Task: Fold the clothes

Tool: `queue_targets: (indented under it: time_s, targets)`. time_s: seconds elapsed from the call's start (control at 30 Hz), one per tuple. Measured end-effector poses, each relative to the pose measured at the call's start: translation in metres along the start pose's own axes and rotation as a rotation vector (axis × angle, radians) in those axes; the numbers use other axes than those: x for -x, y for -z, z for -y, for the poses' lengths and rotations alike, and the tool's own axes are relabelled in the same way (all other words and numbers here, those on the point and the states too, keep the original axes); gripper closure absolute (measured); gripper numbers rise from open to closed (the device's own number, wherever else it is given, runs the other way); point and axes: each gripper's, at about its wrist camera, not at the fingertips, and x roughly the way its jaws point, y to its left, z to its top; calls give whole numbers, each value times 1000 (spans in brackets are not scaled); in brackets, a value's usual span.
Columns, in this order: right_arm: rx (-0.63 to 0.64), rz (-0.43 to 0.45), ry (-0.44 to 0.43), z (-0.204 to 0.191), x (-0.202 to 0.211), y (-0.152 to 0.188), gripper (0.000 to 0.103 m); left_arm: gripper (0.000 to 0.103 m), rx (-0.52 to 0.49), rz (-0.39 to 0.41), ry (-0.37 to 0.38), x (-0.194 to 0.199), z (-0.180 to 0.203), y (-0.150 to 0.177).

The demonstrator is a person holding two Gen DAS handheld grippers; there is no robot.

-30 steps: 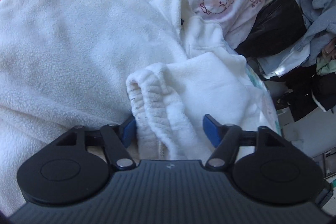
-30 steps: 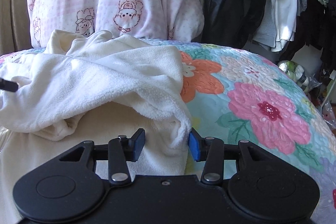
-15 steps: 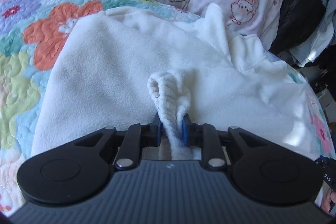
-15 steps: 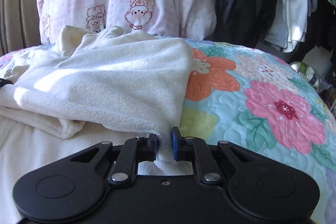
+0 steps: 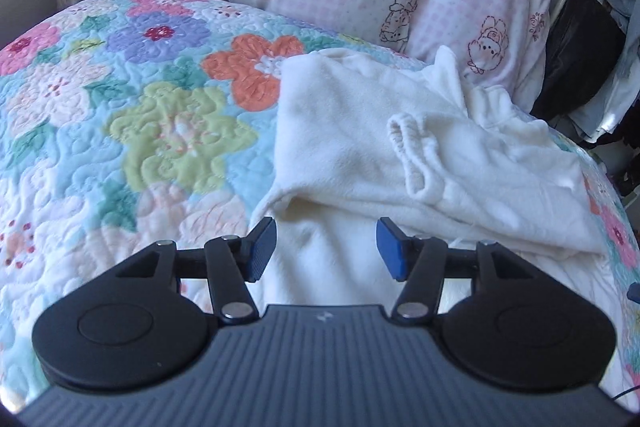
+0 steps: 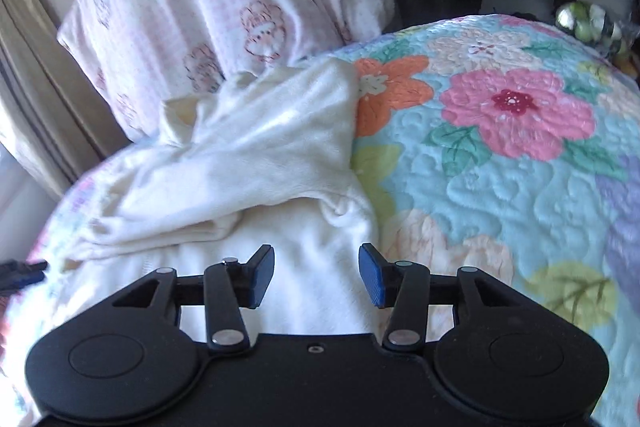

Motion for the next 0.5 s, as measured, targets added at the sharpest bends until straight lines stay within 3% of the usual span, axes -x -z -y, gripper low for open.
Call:
queue_targets:
  time_s: [0.1, 0.17, 0.27, 0.33, 0.5]
  targets:
    - [-2, -25, -99, -13, 40, 19, 42, 44, 15, -89, 20, 21, -17, 27]
    - [51, -53, -119, -27, 59, 34, 40, 43, -37, -162, 5, 31, -18, 46]
    - [128, -80, -86, -46, 83, 59, 39, 36, -71, -223, 6, 50, -27, 77]
    - [152, -74, -11, -53, 95, 73, 39, 35, -21, -246, 21, 59, -41, 97]
    - [108, -60, 61, -37, 114, 94, 39, 35, 71, -298, 73, 78, -68, 133]
